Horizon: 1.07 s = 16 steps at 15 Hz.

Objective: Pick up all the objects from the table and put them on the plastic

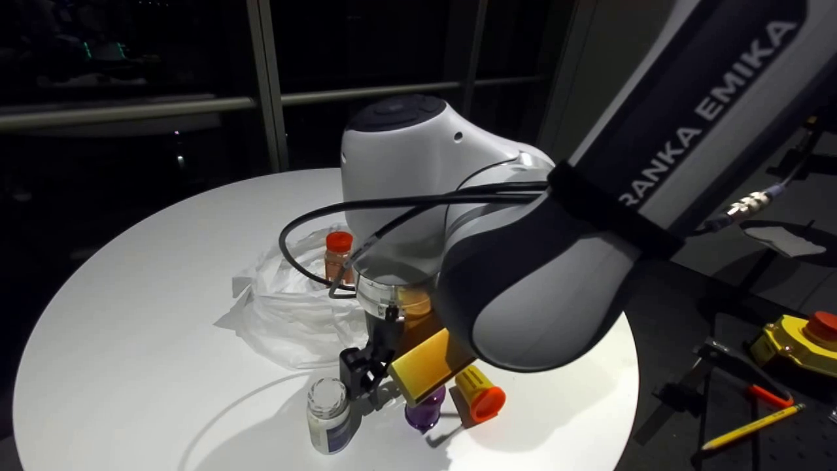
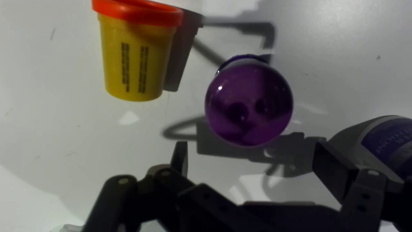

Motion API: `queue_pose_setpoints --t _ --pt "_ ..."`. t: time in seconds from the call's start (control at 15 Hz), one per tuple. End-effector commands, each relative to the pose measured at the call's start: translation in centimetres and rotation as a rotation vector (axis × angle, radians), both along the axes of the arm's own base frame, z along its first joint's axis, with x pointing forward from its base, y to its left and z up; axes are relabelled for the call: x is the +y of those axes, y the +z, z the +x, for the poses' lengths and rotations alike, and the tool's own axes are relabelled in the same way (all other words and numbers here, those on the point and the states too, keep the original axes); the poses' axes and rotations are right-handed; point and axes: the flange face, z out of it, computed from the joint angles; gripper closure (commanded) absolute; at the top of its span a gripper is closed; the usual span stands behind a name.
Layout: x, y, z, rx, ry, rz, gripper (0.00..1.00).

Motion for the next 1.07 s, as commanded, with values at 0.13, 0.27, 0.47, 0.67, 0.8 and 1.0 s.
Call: queue_pose_setpoints --t 0.13,0.27,0.47,0.67,0.8,1.0 --pt "0.5 1.6 -0.6 -0.001 -0.099 0.013 0.00" --pt "0.6 1.5 -1.2 0.035 -0.119 0.020 0.00" --pt "0.6 1.6 -1.9 0.043 -0.157 0.016 0.00" --pt "0.6 1.6 -2.6 0.045 -0.183 0.009 0.00" --pt "0.5 1.7 -3.2 0.048 -0.199 0.008 0.00" --pt "0.3 1.6 -3.9 0.057 -0.203 0.005 0.00"
